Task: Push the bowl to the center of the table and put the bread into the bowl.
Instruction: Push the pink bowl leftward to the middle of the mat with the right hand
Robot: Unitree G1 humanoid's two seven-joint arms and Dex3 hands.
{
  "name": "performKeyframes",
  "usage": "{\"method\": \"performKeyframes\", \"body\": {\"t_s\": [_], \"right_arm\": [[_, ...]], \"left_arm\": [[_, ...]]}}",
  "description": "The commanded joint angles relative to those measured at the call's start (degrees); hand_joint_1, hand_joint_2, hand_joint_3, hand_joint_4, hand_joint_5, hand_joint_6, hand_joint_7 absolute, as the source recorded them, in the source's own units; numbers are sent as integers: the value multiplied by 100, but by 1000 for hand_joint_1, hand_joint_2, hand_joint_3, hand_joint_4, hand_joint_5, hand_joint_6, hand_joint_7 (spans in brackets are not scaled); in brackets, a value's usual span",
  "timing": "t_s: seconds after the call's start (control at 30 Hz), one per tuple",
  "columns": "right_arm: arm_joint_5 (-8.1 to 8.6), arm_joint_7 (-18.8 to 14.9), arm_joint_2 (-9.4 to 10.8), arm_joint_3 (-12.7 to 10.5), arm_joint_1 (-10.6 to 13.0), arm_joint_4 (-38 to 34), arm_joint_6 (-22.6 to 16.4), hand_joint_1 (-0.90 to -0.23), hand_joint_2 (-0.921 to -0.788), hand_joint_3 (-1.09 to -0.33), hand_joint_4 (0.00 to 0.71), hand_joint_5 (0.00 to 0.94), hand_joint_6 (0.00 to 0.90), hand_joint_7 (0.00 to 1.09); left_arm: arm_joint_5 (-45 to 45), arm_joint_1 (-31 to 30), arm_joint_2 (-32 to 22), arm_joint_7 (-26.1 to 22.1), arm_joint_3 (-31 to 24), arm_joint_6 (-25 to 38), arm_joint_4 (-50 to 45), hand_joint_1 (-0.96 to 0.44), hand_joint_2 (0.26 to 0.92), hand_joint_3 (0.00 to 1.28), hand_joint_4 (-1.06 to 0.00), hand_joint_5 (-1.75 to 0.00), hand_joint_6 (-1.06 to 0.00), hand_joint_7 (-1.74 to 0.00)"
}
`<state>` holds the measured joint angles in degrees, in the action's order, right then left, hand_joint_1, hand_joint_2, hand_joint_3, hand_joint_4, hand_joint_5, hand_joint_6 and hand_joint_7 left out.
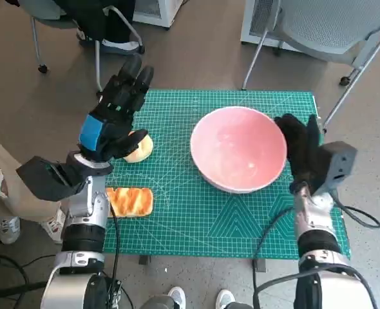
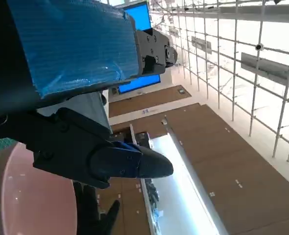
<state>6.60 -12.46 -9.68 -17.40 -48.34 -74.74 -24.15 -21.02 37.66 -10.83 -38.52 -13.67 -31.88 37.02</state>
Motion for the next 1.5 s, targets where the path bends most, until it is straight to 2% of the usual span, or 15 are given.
{"method": "performKeyframes", "body": {"t_s": [0.03, 0.4, 0.7, 1.03, 1.17, 1.3, 1.4, 1.43, 1.5], "right_arm": [[-1, -91, 123, -12, 0, -88, 70, -729, -921, -769, 174, 8, 162, 139], [-69, -165, 230, 56, -43, -83, 14, -710, -921, -758, 175, 5, 164, 136], [-126, -173, 217, 140, -92, -86, 22, -679, -921, -772, 174, 4, 159, 132], [-166, -130, -70, 188, -141, -58, -23, -687, -921, -799, 176, 3, 160, 130], [-240, 49, -225, 211, -154, 6, -165, -697, -921, -801, 185, 7, 173, 136], [-448, 483, -266, 365, -189, 232, -495, -704, -921, -825, 194, 9, 182, 139], [-702, 949, -210, 584, -128, 653, -949, -710, -921, -836, 191, 6, 174, 135], [-751, 1037, -197, 628, -110, 731, -1026, -712, -921, -838, 190, 6, 172, 134], [-929, 1233, -132, 777, -2, 1186, -1436, -714, -921, -841, 185, 4, 167, 132]], "left_arm": [[-5, -75, -20, 46, 14, 38, -112, -608, 921, 237, -60, -3, -165, -84], [5, -126, -14, 118, 29, 63, -221, -605, 921, 237, -59, -2, -163, -91], [27, -122, -10, 151, 38, 20, -197, -606, 921, 239, -59, -2, -160, -96], [10, -160, -31, 150, 39, 37, -282, -604, 921, 240, -60, -2, -157, -103], [15, -228, -53, 175, 34, 44, -396, -604, 921, 241, -59, -1, -154, -106], [10, -314, -86, 207, 29, 77, -578, -609, 921, 245, -54, 0, -147, -110], [21, -374, -126, 244, 27, 97, -725, -615, 921, 251, -45, 0, -138, -113], [21, -387, -134, 252, 28, 106, -757, -616, 921, 252, -44, 0, -137, -113], [76, -415, -169, 313, 42, 123, -864, -618, 921, 255, -42, 0, -134, -116]]}}
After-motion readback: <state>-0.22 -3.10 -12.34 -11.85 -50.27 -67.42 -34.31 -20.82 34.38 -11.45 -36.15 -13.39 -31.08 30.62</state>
